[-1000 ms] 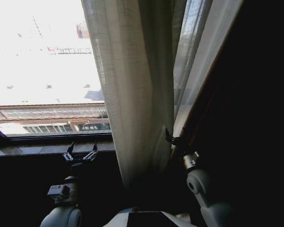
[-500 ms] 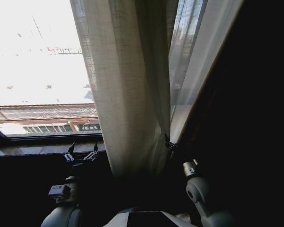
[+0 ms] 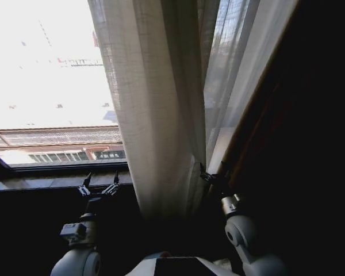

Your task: Open the curtains by pulling them apart, changing their state from closed to fully open.

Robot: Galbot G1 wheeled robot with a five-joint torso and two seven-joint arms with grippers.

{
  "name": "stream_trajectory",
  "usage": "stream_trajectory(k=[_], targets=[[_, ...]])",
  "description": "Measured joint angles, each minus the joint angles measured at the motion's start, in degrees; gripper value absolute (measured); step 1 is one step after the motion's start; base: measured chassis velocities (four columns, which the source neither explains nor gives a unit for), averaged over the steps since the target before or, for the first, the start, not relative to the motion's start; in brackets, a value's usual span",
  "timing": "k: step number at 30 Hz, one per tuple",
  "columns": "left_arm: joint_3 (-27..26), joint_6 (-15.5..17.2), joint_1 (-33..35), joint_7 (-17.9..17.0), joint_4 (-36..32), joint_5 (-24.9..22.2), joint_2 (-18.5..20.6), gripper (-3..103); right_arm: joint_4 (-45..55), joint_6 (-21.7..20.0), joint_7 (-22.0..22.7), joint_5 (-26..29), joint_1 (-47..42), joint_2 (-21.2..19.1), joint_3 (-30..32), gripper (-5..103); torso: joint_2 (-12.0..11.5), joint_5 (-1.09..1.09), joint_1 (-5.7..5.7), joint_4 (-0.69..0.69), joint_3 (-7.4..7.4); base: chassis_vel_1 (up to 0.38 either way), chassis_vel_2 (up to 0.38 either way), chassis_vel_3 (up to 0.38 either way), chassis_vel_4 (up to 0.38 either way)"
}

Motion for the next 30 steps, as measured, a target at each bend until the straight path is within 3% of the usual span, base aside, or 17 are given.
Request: stream_trajectory(k=[30], targets=[[-0.18, -0.63, 0.65, -0.15, 0.37, 0.02, -0.52, 100, -2.93, 1.54, -1.80, -3.48, 1.44, 0.66, -1.12, 100, 0.00, -0.03, 0.00, 0.00, 0.00, 0.296, 0.293, -0.304, -0.298]])
